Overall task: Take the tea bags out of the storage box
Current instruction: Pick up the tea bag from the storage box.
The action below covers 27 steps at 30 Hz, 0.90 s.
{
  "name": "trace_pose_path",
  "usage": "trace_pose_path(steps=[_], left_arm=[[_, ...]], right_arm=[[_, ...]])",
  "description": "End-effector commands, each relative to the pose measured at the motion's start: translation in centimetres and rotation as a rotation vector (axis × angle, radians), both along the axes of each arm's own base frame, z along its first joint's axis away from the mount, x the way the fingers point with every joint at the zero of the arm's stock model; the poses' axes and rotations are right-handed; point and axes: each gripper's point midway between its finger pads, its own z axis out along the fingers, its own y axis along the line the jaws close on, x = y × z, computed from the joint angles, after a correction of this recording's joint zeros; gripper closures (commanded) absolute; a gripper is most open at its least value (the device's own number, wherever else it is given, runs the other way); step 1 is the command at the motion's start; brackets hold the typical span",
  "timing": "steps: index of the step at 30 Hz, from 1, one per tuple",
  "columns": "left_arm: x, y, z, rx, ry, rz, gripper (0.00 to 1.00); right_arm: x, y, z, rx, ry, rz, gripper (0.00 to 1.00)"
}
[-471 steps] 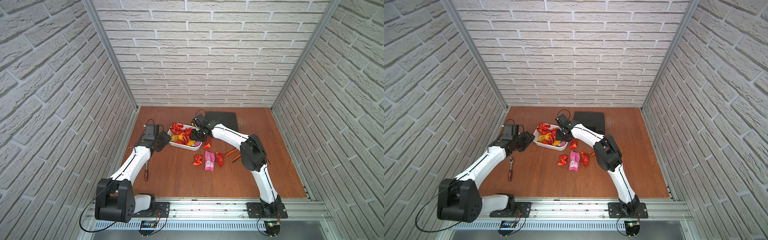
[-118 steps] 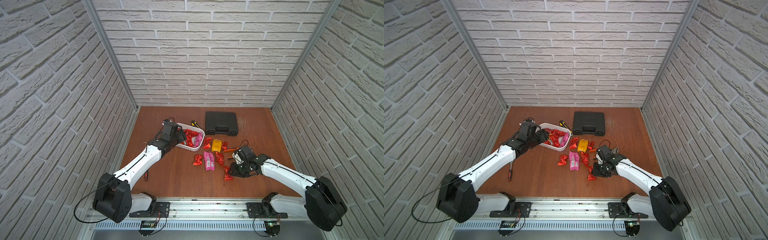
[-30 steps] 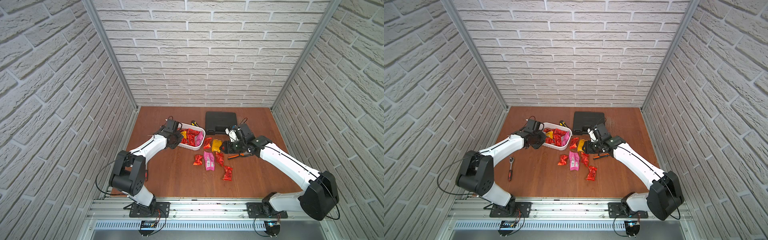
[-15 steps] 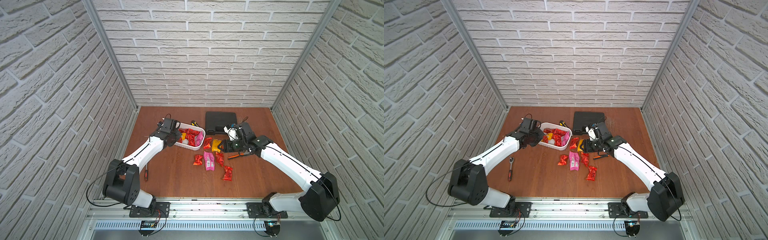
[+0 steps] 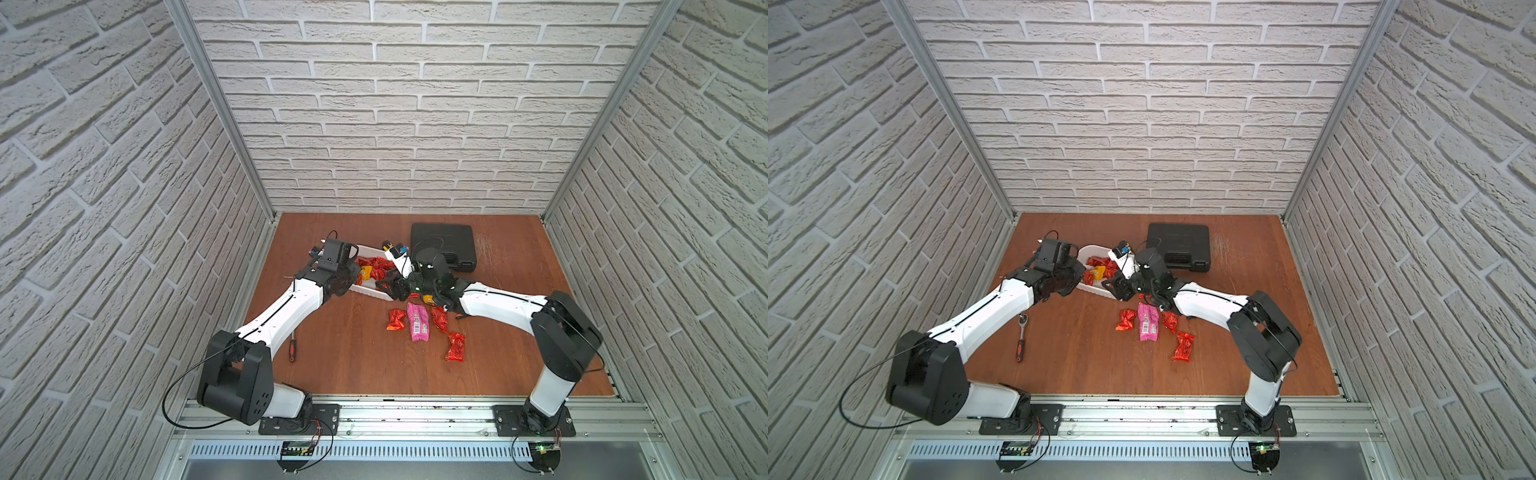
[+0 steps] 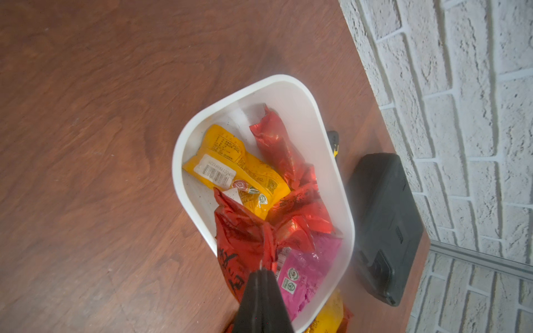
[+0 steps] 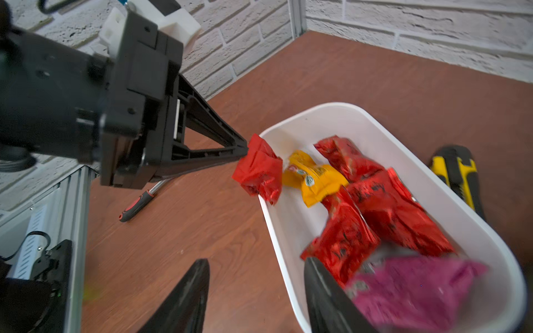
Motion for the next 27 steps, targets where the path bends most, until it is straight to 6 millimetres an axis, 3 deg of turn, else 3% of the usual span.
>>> trace_pose_path(steps=[1, 4, 7, 14, 24, 27], left_arm=[[0.5, 0.0, 1.9, -0.061, -0.062, 0.067, 1.00], [0.5, -0.2, 2.1, -0.099, -0.056, 0.095, 1.00], [0.5, -0.4, 2.1, -0.130, -0.046, 0.112, 1.00], [0.5, -0.3, 1.3, -0.167, -0.036, 0.166, 1.00], [0.5, 0.0, 1.6, -0.160, -0.025, 0.189, 1.00], [0.6, 0.0, 1.8, -0.157, -0.025, 0.193, 1.00]], right_arm=[[1.1, 2.9, 3.9, 0.083, -0.244, 0.049, 0.40], [1.9, 3.8, 1.9, 0.051, -0.265, 0.056, 0.38], [3.0, 4.2, 1.4, 0.075, -0.313, 0.025, 0.36], [3.8, 6.0, -1.9, 0.086, -0.285, 0.047, 0.36], [5.7, 7.3, -1.5, 0.173, -0.263, -0.008, 0.47], [5.9, 7.3, -1.4, 0.183, -0.256, -0.020, 0.61]])
